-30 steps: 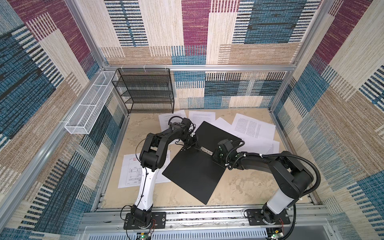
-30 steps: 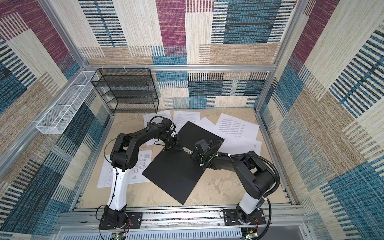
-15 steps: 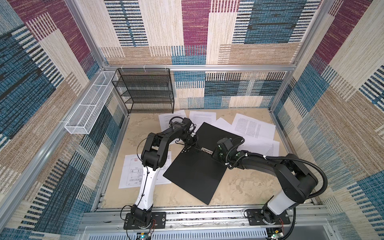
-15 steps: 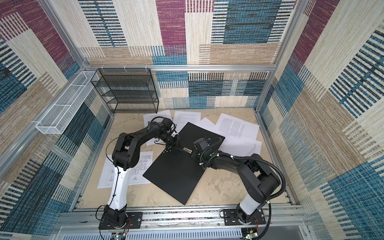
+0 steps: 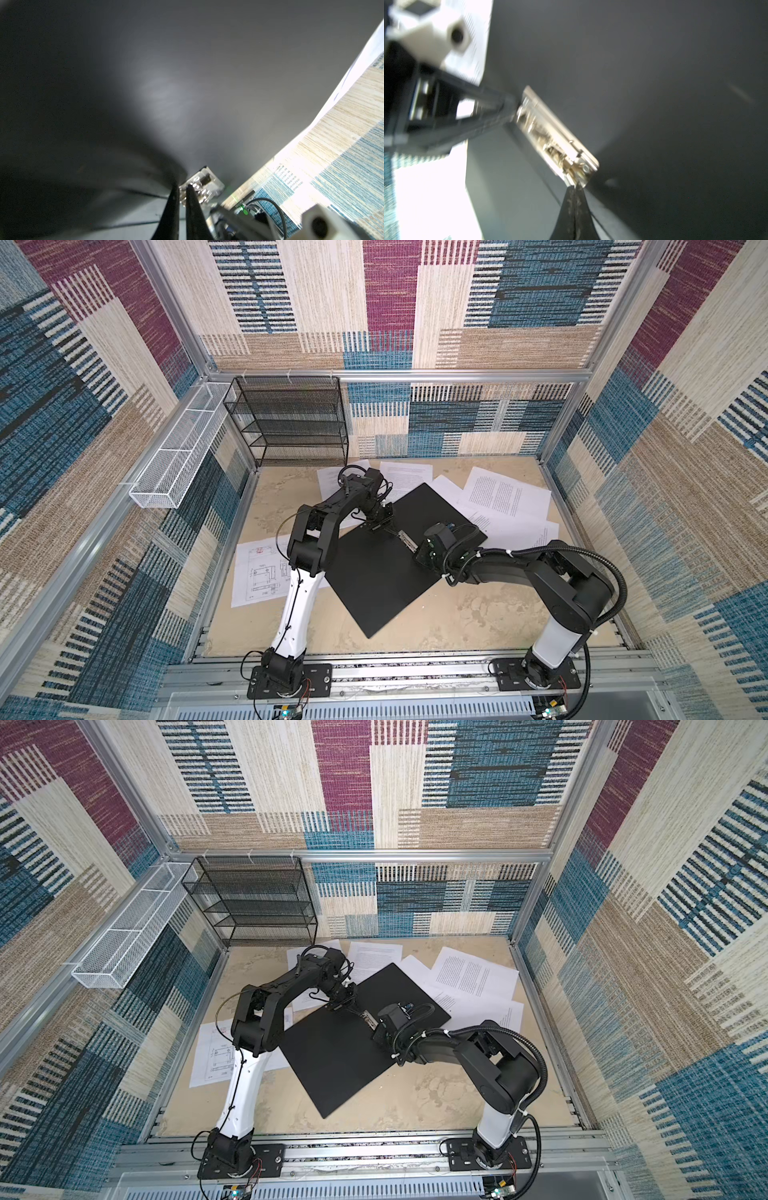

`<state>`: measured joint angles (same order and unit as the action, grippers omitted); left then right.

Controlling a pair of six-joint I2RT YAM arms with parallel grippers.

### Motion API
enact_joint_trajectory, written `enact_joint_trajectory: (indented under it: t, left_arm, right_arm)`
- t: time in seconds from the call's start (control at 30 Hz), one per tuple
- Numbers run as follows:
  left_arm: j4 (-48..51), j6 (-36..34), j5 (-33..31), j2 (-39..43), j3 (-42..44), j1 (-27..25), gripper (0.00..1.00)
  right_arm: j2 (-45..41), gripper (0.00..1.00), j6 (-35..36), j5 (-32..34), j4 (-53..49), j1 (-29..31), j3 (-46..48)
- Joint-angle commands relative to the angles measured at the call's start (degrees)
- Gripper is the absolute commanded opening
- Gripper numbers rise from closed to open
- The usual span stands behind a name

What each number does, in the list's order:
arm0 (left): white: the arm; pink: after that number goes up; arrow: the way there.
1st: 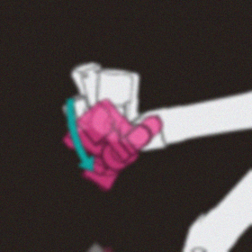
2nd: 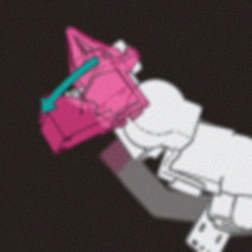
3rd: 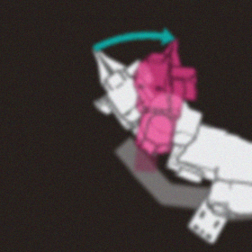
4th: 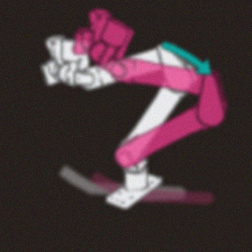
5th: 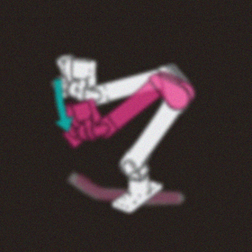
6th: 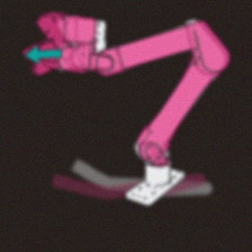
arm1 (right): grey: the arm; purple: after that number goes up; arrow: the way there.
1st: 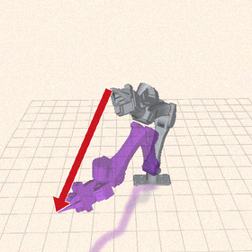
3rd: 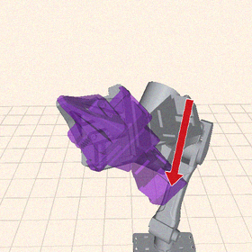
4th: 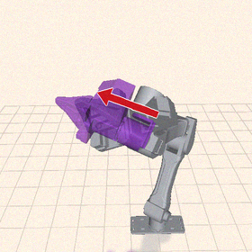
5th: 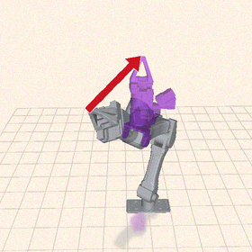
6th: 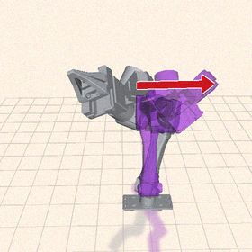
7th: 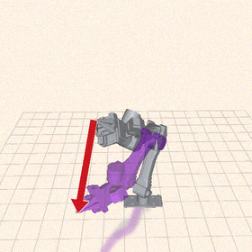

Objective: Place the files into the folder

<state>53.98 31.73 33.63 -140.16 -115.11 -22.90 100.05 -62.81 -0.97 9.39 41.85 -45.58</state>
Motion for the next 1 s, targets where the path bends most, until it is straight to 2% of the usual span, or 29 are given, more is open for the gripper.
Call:
enact_joint_trajectory:
  t: [0.0, 0.1, 0.33, 0.43, 0.67, 0.8, 0.9, 0.97]
  left_arm:
    - [6.3, -2.0, -6.6, -3.7, -1.9, -0.5, 0.12]
    - [7.1, -2.3, -6.4, -4.0, -3.5, -0.1, 0.13]
    - [7.8, -2.8, -7.1, -2.4, -2.7, 0.5, 0.15]
    - [7.8, -3.0, -7.0, -1.6, -2.1, 0.4, 0.19]
    - [6.6, -1.3, -4.6, 1.7, 1.1, 0.4, 0.24]
    - [4.8, -0.6, -2.3, 4.7, 2.5, 0.5, 0.27]
    - [3.6, -0.3, -1.0, 6.9, 3.3, 0.7, 0.33]
    - [2.7, 0.3, 1.9, 7.5, 3.8, 1.0, 0.35]
  right_arm:
    - [1.0, 0.00, -3.8, -5.8, 7.8, 2.5, -0.5]
    - [1.2, 0.00, -3.7, -5.8, 7.5, 3.9, -1.7]
    - [1.6, 0.03, -1.6, -4.9, 4.2, 3.2, -2.8]
    - [1.2, 0.09, -0.4, -4.5, 2.6, 2.7, -3.1]
    - [2.7, 0.22, 2.6, -6.7, 1.4, 2.2, -4.8]
    - [4.3, 0.23, 3.1, -8.3, 2.3, 2.3, -5.2]
    - [5.0, 0.23, 3.9, -8.9, 1.7, 2.3, -5.6]
    - [5.2, 0.23, 4.6, -9.7, 1.3, 2.3, -5.9]
